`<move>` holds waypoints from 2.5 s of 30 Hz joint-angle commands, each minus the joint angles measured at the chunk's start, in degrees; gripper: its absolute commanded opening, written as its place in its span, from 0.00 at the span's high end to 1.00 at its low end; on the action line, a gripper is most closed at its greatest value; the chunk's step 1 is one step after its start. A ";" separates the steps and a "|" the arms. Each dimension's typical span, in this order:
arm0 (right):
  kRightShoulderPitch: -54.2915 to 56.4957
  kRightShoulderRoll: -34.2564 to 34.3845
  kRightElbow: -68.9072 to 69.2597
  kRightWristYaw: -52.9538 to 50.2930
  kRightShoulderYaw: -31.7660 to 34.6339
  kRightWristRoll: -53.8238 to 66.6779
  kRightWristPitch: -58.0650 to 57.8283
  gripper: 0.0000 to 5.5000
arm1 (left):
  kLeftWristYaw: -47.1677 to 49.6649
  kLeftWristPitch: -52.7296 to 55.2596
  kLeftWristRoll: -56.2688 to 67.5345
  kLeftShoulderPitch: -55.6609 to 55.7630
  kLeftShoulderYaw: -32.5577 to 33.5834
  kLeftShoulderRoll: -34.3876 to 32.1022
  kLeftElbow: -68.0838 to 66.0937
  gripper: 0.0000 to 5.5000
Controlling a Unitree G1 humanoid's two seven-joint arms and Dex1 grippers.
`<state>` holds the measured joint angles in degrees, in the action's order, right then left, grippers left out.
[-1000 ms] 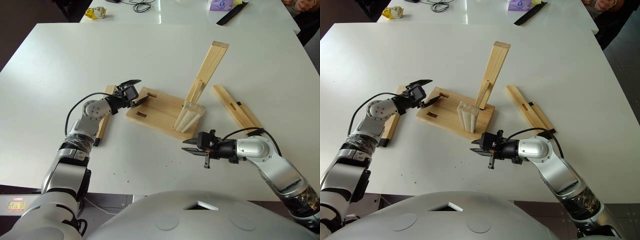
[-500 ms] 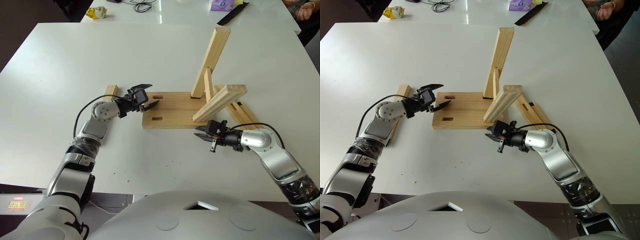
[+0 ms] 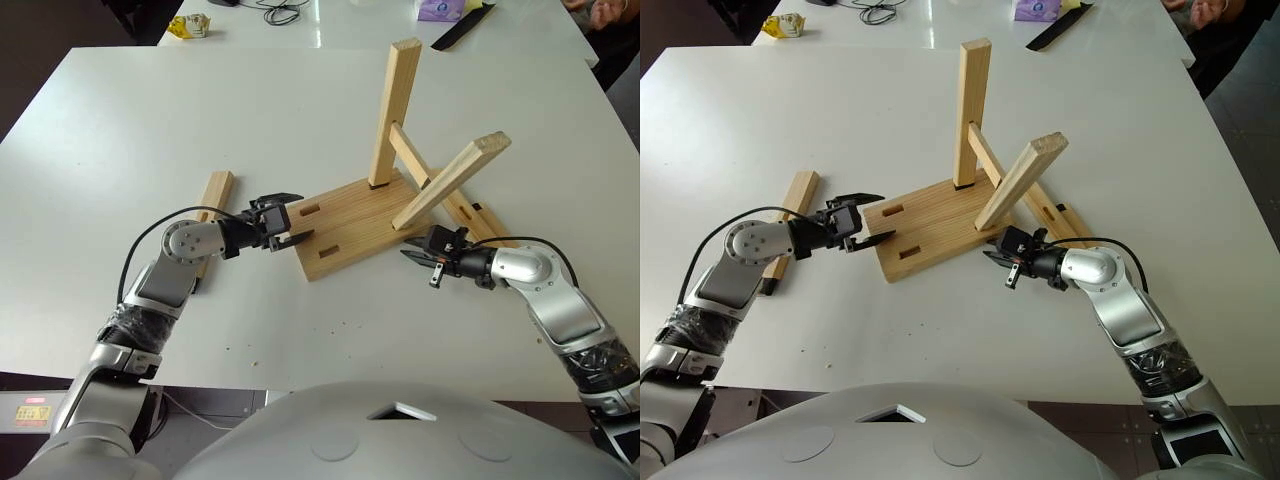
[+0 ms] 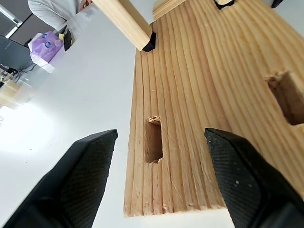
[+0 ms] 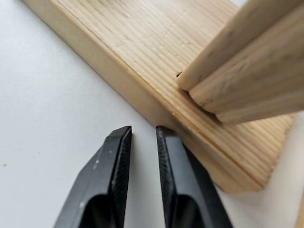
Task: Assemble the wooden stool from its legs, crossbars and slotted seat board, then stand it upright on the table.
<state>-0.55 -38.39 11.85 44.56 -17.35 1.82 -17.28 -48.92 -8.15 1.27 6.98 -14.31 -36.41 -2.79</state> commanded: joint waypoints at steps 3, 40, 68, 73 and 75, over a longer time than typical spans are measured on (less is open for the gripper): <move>-0.77 -0.43 -1.77 -1.03 0.85 -1.57 -0.25 0.83 | -2.61 8.88 1.60 -4.75 -0.44 -2.13 8.94 0.38; 6.31 5.03 -9.59 -4.84 -0.65 -7.37 3.29 0.83 | 5.83 12.70 0.70 27.53 3.76 4.06 -16.75 0.38; 7.94 8.21 -8.92 -4.89 -3.94 -11.78 2.49 0.83 | -6.72 1.23 -1.13 4.31 -0.17 -1.38 0.72 0.38; 7.56 7.31 -8.43 -4.07 -3.84 -12.06 2.80 0.83 | -6.29 5.14 -0.99 1.95 0.09 -1.45 6.05 0.38; 7.11 7.24 -7.82 -3.89 -4.06 -12.11 2.66 0.83 | -5.88 5.91 -1.21 1.90 0.47 -1.62 6.38 0.38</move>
<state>7.63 -30.67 3.77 39.19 -20.19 -9.98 -13.93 -55.37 -3.59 0.16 9.47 -14.43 -37.58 2.90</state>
